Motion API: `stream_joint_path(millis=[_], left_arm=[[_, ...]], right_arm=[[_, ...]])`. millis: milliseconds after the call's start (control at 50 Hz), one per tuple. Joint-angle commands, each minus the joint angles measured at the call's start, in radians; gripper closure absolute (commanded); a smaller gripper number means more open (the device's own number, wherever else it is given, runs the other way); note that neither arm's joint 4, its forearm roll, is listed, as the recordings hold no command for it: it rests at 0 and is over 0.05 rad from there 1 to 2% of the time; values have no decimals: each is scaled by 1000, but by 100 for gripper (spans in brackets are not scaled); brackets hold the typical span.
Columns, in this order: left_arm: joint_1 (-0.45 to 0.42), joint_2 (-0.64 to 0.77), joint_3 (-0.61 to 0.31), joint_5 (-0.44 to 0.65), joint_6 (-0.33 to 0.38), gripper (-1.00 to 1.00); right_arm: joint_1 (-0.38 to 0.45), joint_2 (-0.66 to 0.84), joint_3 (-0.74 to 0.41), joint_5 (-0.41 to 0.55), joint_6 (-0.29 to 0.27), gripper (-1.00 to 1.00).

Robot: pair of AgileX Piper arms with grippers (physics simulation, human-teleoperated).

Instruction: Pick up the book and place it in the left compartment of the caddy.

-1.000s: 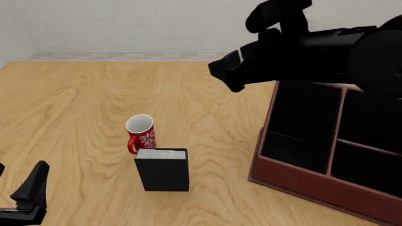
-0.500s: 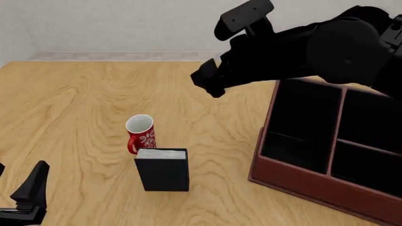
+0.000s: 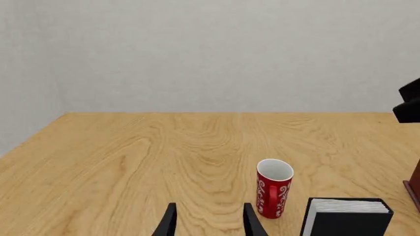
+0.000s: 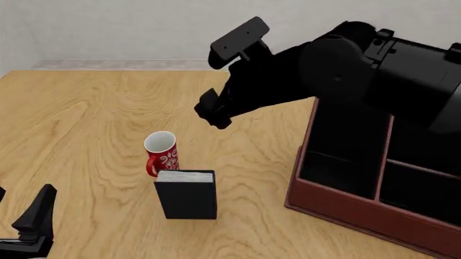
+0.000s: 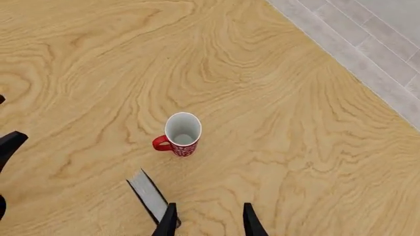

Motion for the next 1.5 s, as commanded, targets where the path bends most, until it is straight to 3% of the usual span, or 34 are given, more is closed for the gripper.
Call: stream_joint_path(millis=[20,460,840,1500], left_arm=[[0,0,0,0,0,-100],[0,0,0,0,0,-100],[0,0,0,0,0,-100],[0,0,0,0,0,-100]], right_arm=[[35,42,-19,13,-5,-100],[96,98,-23,20,-21,-100],[122,174,-116,90,-44,-100],[174,228,-113,86,-27,-100]])
